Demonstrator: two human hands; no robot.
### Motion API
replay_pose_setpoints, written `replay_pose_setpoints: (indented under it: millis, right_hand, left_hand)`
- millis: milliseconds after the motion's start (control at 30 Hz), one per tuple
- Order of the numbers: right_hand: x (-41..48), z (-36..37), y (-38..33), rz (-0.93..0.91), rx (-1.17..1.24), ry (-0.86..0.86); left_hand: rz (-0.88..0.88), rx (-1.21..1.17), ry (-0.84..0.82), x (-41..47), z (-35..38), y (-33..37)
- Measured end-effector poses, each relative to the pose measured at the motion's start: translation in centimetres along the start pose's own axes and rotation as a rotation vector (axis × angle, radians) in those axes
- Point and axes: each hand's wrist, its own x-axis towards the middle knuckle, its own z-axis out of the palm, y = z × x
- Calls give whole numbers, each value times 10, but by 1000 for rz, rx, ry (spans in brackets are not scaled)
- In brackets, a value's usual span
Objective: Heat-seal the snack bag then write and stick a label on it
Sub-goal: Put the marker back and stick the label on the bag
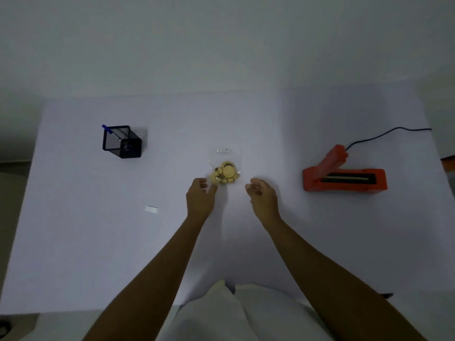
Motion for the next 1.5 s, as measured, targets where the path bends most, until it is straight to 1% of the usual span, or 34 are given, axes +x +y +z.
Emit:
replay_pose_setpoints:
  millis: [67, 200, 333, 433, 567, 633, 700, 767, 867, 967, 1067, 1200, 1333, 1500]
  right_hand:
    - [-16, -6, 4, -24, 17, 6]
    - [-54, -28, 7, -46, 79, 73]
    - [-88, -63, 7, -86, 141, 133]
    - [-102, -96, 8, -62, 229, 219]
    - [-103, -141, 14, -26, 291, 339]
    - [-93, -165, 19, -4, 315, 386]
    - [-79, -189, 25, 21, 332, 420]
    - [-60, -215, 32, 47, 337, 433]
    - [-26, -255, 42, 95, 286, 455]
    - [11, -292, 50, 128, 191, 461]
    - [44, -323, 53, 149, 129, 375]
    - [79, -338, 51, 99, 12, 257]
    - [108, -342, 58, 93, 40, 234]
    - [140, -342, 29, 89, 121, 209]
  left_hand:
    - [84, -2, -46, -22, 3, 2]
    - [283, 1, -195, -57, 8, 12]
    - [373, -37, -295, -81, 14, 26]
    - [338, -96, -383, -92, 28, 39]
    - [117, -295, -528, -103, 61, 62]
    - [60, -363, -562, -106, 83, 76]
    - [64, -337, -583, -105, 108, 86]
    - [103, -223, -625, -105, 134, 93]
    - [106, -99, -625, -108, 167, 106]
    - [113, -71, -591, -111, 196, 121]
    - [71, -96, -548, -103, 224, 131]
    - [-21, -109, -521, -93, 245, 140]
    - [-44, -143, -504, -81, 255, 155]
    - [8, -121, -447, -47, 257, 179]
